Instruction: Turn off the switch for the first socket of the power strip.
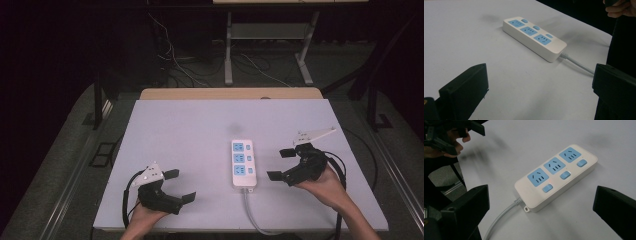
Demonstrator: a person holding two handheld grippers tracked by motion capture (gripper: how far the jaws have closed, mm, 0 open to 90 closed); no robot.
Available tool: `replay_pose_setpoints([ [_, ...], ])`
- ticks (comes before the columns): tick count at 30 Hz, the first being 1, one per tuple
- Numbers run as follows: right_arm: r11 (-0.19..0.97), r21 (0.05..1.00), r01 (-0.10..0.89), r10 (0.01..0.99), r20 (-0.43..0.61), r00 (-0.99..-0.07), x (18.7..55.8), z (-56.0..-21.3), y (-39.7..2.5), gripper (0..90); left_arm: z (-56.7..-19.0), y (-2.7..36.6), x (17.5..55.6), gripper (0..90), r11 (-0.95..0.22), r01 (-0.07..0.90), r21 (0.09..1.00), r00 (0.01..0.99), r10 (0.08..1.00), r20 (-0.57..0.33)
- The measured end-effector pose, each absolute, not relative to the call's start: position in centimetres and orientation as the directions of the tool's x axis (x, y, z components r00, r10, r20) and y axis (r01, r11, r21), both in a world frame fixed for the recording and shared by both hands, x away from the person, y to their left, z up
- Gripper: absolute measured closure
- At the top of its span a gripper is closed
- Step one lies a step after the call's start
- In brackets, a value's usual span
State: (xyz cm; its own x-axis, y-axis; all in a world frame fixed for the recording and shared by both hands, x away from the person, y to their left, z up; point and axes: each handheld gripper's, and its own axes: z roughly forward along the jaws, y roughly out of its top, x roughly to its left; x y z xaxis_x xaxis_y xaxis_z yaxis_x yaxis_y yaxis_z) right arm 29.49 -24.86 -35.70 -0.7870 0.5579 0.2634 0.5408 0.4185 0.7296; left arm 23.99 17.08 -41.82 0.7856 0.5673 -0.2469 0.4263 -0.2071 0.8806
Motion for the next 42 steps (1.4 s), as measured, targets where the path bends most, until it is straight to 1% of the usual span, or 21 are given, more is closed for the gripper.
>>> replay_pose_setpoints([
  [11, 0.479, 0.691, 0.541, 0.540, 0.253, -0.803, 30.8, -36.1, -23.0, 0.4, -41.9, 16.9, 24.0, 0.0, -0.214, 0.427, 0.879, 0.789, 0.562, -0.247],
  [24, 0.516, 0.653, 0.554, 0.546, 0.248, -0.800, 32.3, -36.9, -21.6, 0.4, -41.9, 16.9, 24.0, 0.0, -0.218, 0.427, 0.878, 0.792, 0.558, -0.247],
  [26, 0.517, 0.654, 0.552, 0.537, 0.253, -0.804, 32.5, -37.0, -21.5, 6.4, -41.9, 16.9, 24.0, 0.0, -0.219, 0.428, 0.877, 0.793, 0.557, -0.248],
  [27, 0.516, 0.655, 0.551, 0.540, 0.250, -0.803, 32.6, -37.0, -21.4, 6.6, -41.9, 16.9, 24.0, 0.0, -0.220, 0.429, 0.876, 0.793, 0.557, -0.248],
  [28, 0.521, 0.652, 0.551, 0.543, 0.245, -0.803, 32.8, -36.9, -21.4, 12.3, -41.9, 16.9, 24.0, 0.0, -0.220, 0.429, 0.876, 0.793, 0.556, -0.248],
  [29, 0.523, 0.655, 0.545, 0.529, 0.252, -0.810, 33.0, -36.9, -21.2, 19.9, -41.9, 16.9, 24.0, 0.0, -0.221, 0.428, 0.876, 0.793, 0.557, -0.247],
  [30, 0.523, 0.655, 0.545, 0.529, 0.252, -0.810, 33.0, -36.9, -21.2, 19.9, -41.9, 16.9, 24.0, 0.0, -0.220, 0.428, 0.876, 0.793, 0.557, -0.248],
  [31, 0.531, 0.651, 0.542, 0.523, 0.251, -0.814, 33.2, -36.9, -21.0, 28.3, -41.9, 16.9, 24.0, 0.0, -0.221, 0.428, 0.877, 0.793, 0.557, -0.247],
  [32, 0.535, 0.649, 0.541, 0.518, 0.255, -0.817, 33.4, -36.9, -20.9, 32.2, -41.9, 16.9, 24.0, 0.0, -0.221, 0.428, 0.877, 0.793, 0.557, -0.247],
  [34, 0.541, 0.644, 0.542, 0.514, 0.257, -0.818, 33.6, -36.9, -20.6, 38.3, -41.9, 16.9, 24.1, 0.0, -0.221, 0.428, 0.876, 0.793, 0.557, -0.247],
  [35, 0.541, 0.644, 0.542, 0.514, 0.257, -0.818, 33.6, -36.9, -20.6, 38.3, -41.9, 16.9, 24.1, 0.0, -0.221, 0.428, 0.876, 0.793, 0.557, -0.247],
  [37, 0.548, 0.640, 0.539, 0.509, 0.257, -0.822, 33.8, -37.0, -20.4, 43.3, -41.9, 17.0, 24.0, 0.0, -0.221, 0.427, 0.877, 0.794, 0.556, -0.247],
  [38, 0.559, 0.633, 0.537, 0.506, 0.253, -0.825, 33.9, -37.2, -20.2, 48.2, -41.9, 17.0, 24.0, 0.0, -0.221, 0.427, 0.877, 0.794, 0.556, -0.246],
  [39, 0.559, 0.633, 0.537, 0.506, 0.253, -0.825, 33.9, -37.2, -20.2, 48.2, -41.9, 17.0, 24.0, 0.0, -0.221, 0.427, 0.877, 0.794, 0.556, -0.246],
  [41, 0.566, 0.625, 0.537, 0.502, 0.256, -0.826, 34.0, -37.4, -20.1, 54.1, -41.9, 17.0, 24.1, 0.0, -0.221, 0.427, 0.877, 0.794, 0.556, -0.246],
  [42, 0.575, 0.619, 0.534, 0.498, 0.254, -0.830, 34.2, -37.6, -20.0, 60.2, -41.9, 17.0, 24.1, 0.0, -0.221, 0.427, 0.877, 0.794, 0.556, -0.246],
])
